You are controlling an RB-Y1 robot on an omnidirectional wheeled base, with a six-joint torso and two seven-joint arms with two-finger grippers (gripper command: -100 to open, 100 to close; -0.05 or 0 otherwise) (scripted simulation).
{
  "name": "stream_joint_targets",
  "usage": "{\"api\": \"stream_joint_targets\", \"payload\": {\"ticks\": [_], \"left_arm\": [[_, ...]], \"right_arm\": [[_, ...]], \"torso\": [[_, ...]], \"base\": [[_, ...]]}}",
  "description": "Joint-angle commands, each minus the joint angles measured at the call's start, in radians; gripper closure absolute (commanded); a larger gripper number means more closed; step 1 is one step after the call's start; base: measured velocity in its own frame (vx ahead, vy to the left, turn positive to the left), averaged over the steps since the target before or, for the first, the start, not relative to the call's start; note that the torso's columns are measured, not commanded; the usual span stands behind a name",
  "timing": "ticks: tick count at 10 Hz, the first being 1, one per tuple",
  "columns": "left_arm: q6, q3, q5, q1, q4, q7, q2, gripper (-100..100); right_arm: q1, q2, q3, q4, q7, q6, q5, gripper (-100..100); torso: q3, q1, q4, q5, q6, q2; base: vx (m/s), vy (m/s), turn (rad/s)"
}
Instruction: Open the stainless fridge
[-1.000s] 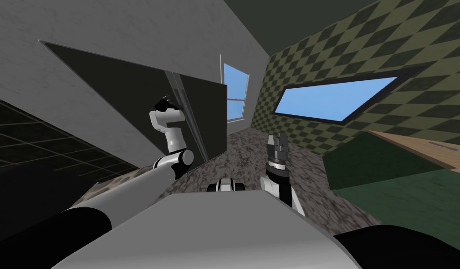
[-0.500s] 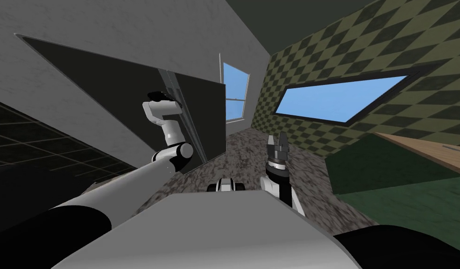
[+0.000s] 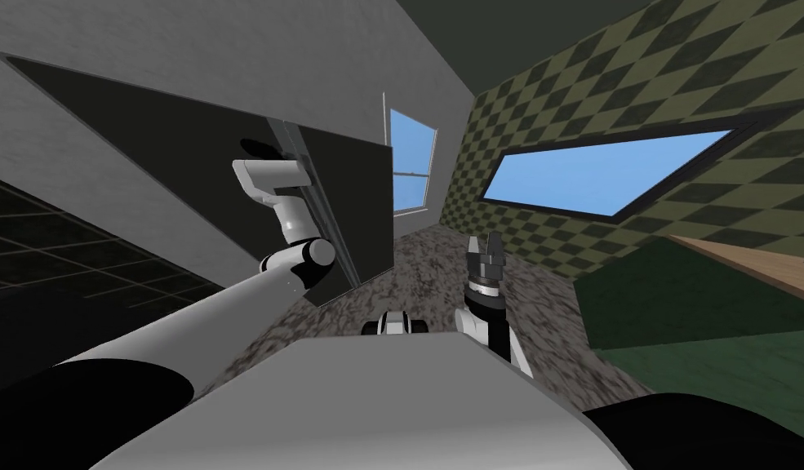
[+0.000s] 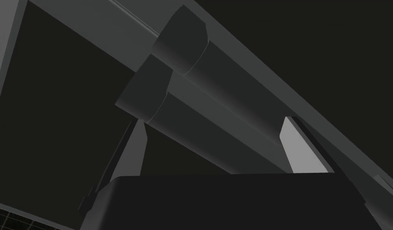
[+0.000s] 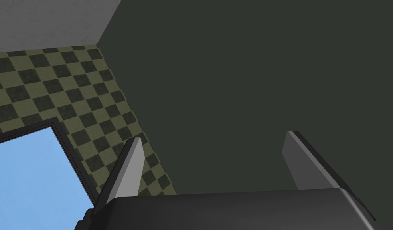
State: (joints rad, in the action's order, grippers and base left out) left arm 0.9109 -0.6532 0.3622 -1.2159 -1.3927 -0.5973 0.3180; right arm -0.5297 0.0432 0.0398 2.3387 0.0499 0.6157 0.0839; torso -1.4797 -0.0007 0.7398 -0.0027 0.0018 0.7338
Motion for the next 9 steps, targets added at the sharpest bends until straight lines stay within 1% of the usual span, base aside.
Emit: {"api": "stream_joint_targets", "payload": {"ticks": [1,4,5,6,8,9], "left_arm": [[0.048,-0.012,0.014,-0.053,0.025,-0.022,0.022,-100],[0.120,-0.030,0.037,-0.123,0.072,-0.052,0.053,-100],[0.138,-0.033,0.043,-0.139,0.083,-0.060,0.062,-100],[0.152,-0.036,0.048,-0.153,0.091,-0.066,0.070,-100],[0.169,-0.040,0.054,-0.169,0.101,-0.074,0.082,-100],[0.177,-0.046,0.053,-0.152,0.114,-0.074,0.077,-100]], "right_arm": [[0.000,0.000,0.000,0.000,0.000,0.000,0.000,0],[0.000,0.000,0.000,0.000,0.000,0.000,0.000,0],[0.000,0.000,0.000,0.000,0.000,0.000,0.000,0],[0.000,0.000,0.000,0.000,0.000,0.000,0.000,0],[0.000,0.000,0.000,0.000,0.000,0.000,0.000,0],[0.000,0.000,0.000,0.000,0.000,0.000,0.000,0]], "torso": [[-0.002,-0.002,0.001,-0.002,0.001,-0.003],[-0.009,0.001,0.002,-0.005,0.004,-0.008],[-0.009,0.001,-0.001,-0.003,0.003,-0.010],[-0.011,0.002,-0.001,-0.004,0.005,-0.012],[-0.015,0.003,-0.002,-0.005,0.006,-0.015],[-0.016,0.003,-0.002,-0.005,0.008,-0.017]], "base": [[0.069,-0.046,0.029],[0.058,-0.032,0.018],[0.076,-0.025,0.045],[0.065,-0.038,0.022],[0.046,-0.032,0.019],[-0.019,-0.023,0.036]]}}
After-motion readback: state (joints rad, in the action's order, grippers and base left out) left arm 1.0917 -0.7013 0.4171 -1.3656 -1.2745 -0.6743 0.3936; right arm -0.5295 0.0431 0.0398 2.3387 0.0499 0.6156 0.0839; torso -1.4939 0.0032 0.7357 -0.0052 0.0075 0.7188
